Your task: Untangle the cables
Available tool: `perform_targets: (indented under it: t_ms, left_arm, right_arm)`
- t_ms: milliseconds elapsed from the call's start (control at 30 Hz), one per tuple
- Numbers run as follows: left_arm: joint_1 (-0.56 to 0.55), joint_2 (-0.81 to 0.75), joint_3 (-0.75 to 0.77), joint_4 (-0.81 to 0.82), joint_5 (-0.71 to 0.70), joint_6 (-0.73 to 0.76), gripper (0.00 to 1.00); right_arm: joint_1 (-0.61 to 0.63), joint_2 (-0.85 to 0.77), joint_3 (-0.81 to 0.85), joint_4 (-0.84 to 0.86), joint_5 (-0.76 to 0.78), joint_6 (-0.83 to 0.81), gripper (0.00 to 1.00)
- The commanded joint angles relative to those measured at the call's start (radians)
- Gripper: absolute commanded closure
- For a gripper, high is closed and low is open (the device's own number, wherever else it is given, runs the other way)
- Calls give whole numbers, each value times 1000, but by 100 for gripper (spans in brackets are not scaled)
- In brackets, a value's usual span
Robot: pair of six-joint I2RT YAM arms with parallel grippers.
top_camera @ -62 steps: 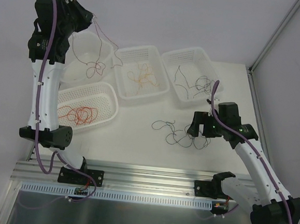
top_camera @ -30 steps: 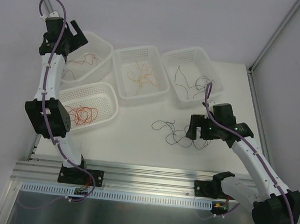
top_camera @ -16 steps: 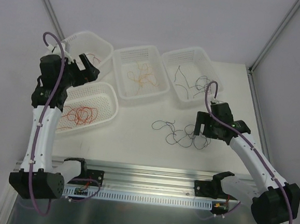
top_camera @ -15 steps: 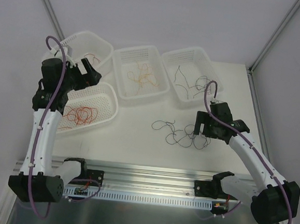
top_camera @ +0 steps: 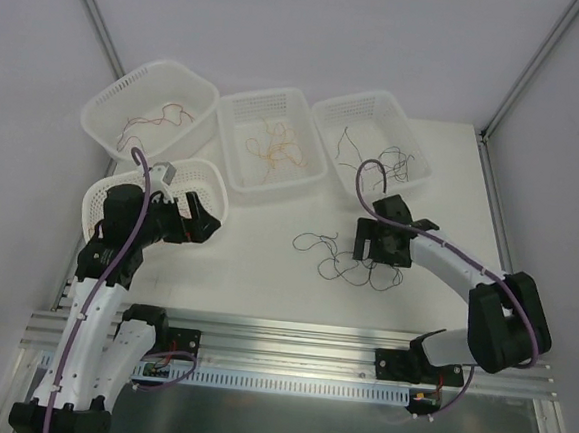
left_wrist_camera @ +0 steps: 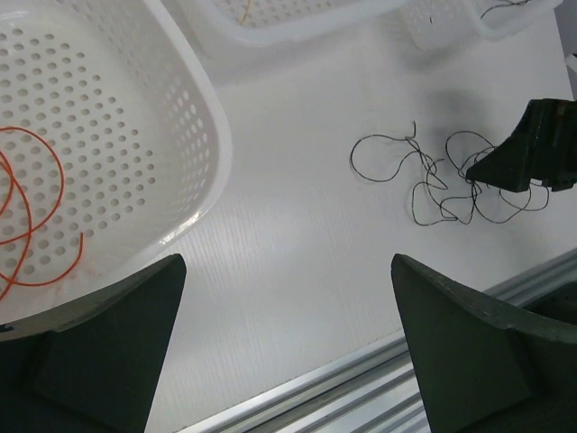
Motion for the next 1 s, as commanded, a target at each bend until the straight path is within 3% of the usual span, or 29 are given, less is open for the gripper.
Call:
perform_targets:
  t_ms: [0,267,367,433,467,533,567,667,967]
  left_arm:
    - [-23,-7,-54,43,3,28,1]
    - [-30,12,-126,92,2,16,1]
    - [-32,15,-134,98,-15,22,1]
    - [-32,18,-132,101,-26,25,1]
    - [-32,18,-132,101,-35,28,1]
    - [-32,21,-131,103,-37,31,1]
    - [-32,22,-131,103,-37,31,1]
    - [-32,29,-129,105,-37,32,1]
    - [-32,47,-129,105,-32,32,1]
  right_arm:
    - [60,69,52,52,43,48,3]
    - [117,270,162,-26,101,66,1]
    - [121,301,182,-37,90,57,11]
    - [120,308,187,-37,78,51,30]
    - [121,310,187,-40,76,51,45]
    - [123,310,184,-43,70,45,60]
    - [123,307,182,-44,67,42,79]
    - [123,283,173,-60,70,29,99]
    - [127,37,274,-205,129,-55,99]
